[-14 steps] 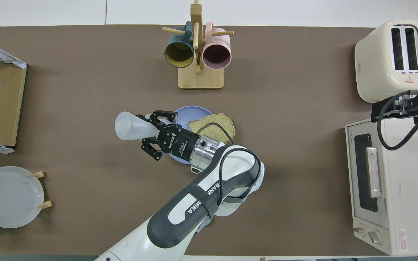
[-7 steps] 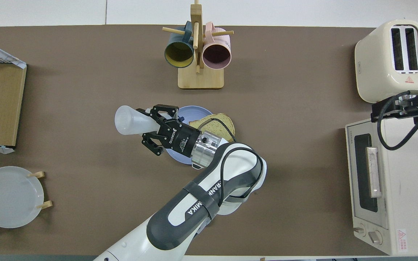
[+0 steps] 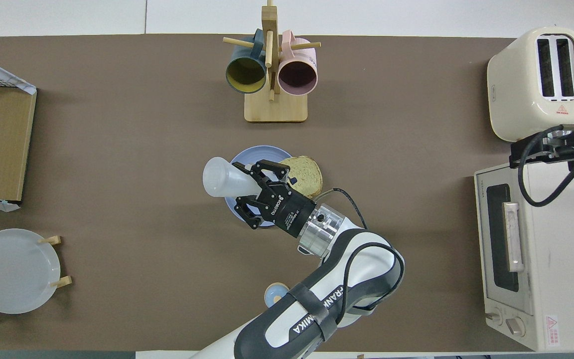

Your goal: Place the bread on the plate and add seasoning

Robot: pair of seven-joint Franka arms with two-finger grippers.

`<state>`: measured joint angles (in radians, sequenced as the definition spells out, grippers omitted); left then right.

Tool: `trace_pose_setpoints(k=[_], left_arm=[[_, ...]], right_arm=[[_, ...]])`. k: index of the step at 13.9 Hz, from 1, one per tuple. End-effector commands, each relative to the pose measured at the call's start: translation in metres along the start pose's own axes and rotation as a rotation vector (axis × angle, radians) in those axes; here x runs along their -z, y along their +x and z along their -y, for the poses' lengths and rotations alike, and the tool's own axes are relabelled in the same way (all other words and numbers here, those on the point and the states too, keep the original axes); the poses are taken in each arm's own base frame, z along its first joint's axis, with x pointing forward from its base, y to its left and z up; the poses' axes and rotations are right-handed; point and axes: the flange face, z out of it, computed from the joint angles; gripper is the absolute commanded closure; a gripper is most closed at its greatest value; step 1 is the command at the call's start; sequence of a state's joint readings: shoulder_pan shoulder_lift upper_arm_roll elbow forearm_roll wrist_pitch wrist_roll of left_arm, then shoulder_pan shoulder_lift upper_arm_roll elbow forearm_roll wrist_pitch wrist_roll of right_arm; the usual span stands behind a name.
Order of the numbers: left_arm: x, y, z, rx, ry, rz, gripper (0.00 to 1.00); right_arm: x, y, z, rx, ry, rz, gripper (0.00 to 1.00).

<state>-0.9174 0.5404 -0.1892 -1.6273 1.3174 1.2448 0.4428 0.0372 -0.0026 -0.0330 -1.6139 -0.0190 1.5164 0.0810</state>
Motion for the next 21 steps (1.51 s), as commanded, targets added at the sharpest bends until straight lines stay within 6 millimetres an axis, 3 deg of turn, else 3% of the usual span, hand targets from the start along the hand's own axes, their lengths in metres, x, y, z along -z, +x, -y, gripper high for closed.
trace_pose_setpoints(k=[1,4,8,11,13,16,18,21], left_arm=[[-0.009,0.004,0.009,0.012,-0.020,-0.019,1.00],[-0.043,0.007,0.017,0.017,-0.051,-0.004,1.00],[-0.116,0.012,0.028,0.028,-0.098,0.040,1.00],[-0.131,0.013,0.031,0.030,-0.102,0.044,1.00],[-0.121,0.015,0.028,0.025,-0.094,0.044,1.00],[-0.070,0.017,0.018,0.007,-0.064,0.019,1.00],[-0.023,0.015,0.007,-0.005,-0.047,-0.023,1.00],[0.002,0.013,-0.002,-0.016,-0.045,-0.032,1.00]], right_arm=[[0.001,-0.004,-0.002,0.023,0.021,-0.009,0.00],[0.001,-0.004,-0.002,0.023,0.021,-0.009,0.00],[0.001,-0.004,-0.002,0.023,0.021,-0.009,0.00],[0.001,-0.004,-0.002,0.023,0.021,-0.009,0.00],[0.001,-0.004,-0.002,0.024,0.021,-0.009,0.00],[0.002,-0.005,-0.002,0.023,0.021,-0.011,0.00],[0.001,-0.004,-0.002,0.023,0.021,-0.009,0.00],[0.001,-0.004,-0.002,0.023,0.021,-0.009,0.00]])
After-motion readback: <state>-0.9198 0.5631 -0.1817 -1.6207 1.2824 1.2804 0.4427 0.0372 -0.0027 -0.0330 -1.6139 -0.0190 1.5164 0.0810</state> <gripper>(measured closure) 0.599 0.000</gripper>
